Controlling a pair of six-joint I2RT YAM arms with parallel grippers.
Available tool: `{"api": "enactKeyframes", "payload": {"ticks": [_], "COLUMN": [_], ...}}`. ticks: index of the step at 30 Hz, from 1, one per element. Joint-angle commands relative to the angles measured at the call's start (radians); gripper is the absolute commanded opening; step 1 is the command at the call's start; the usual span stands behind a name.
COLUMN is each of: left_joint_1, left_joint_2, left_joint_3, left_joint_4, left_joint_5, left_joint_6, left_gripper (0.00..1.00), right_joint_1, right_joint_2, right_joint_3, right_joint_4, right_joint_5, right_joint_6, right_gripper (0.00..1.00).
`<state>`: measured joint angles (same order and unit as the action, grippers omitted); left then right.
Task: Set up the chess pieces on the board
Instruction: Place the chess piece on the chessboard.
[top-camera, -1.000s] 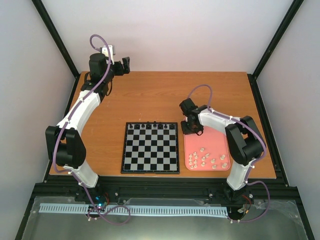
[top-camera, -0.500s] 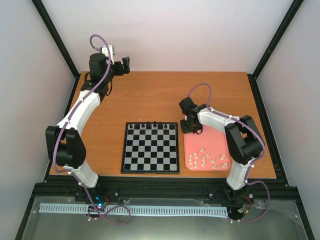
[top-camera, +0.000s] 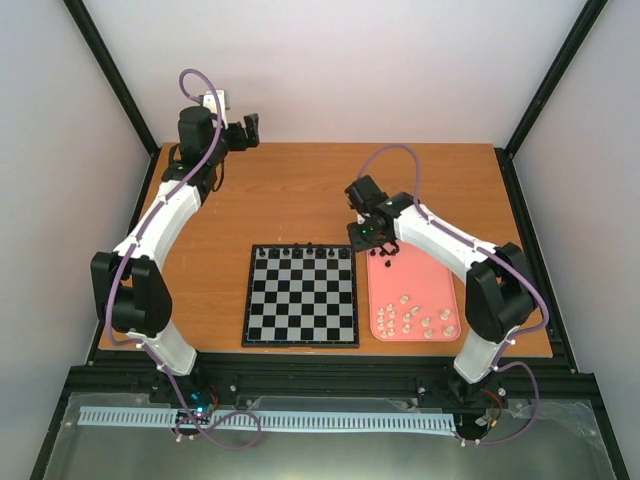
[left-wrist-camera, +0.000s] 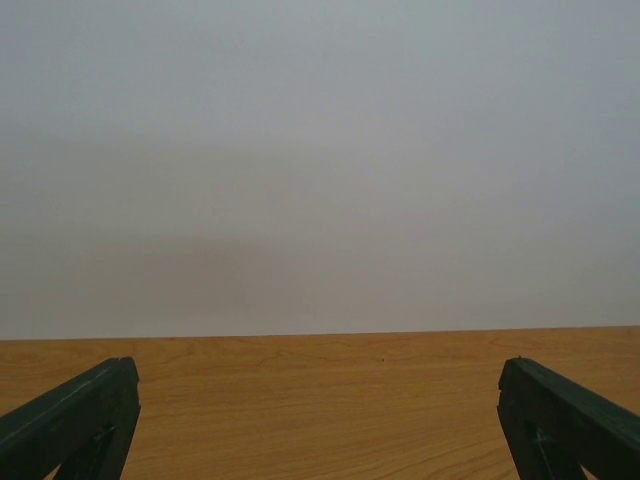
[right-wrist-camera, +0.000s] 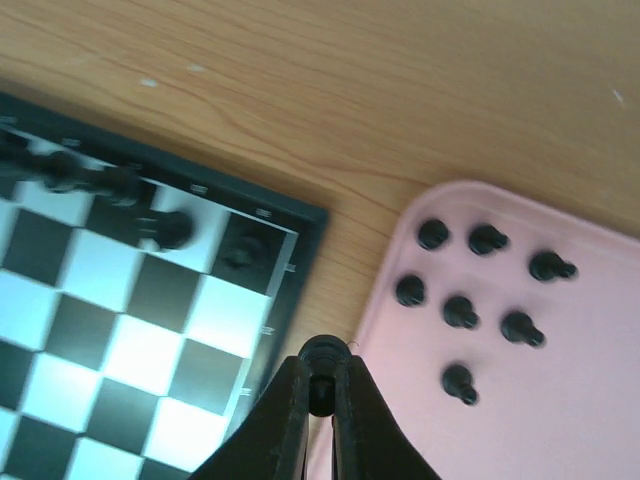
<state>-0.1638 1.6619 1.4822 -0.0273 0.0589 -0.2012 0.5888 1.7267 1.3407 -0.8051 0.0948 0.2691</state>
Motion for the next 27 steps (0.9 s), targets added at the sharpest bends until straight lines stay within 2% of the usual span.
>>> {"api": "enactKeyframes", "payload": {"ticks": [1, 10, 16, 22, 27], "left_joint_1": [-0.003, -0.003, -0.003, -0.003, -0.003], "left_joint_2": [-0.045, -0.124, -0.162, -0.178, -0.196], "left_joint_3": [0.032, 0.01, 0.008, 0.009, -0.009], "left_joint_4": [-0.022, -0.03, -0.042, -0.056, -0.049], "left_joint_5": [-0.039, -0.074, -0.087, -0.078, -0.097], "left_joint_6": [0.02, 0.01, 0.017, 0.026, 0.036], "left_gripper": [1.0, 1.0, 1.0, 1.0, 1.0], "right_joint_1": [0.08, 0.223, 0.305, 0.32, 0.336], "right_joint_2": [0.038, 0.234, 0.399, 0.521, 0.586], "right_joint_3": [0.123, 0.391, 0.602, 0.75, 0.833], "right_joint_4": [-0.049, -0.027, -0.092, -0.152, -0.184], "right_joint_5": [-0.019, -0.162, -0.21, -0.286, -0.258], "right_joint_6": [-0.04, -0.1, -0.139, -0.144, -0.157], "right_gripper": [0.06, 0.06, 0.06, 0.06, 0.06]}}
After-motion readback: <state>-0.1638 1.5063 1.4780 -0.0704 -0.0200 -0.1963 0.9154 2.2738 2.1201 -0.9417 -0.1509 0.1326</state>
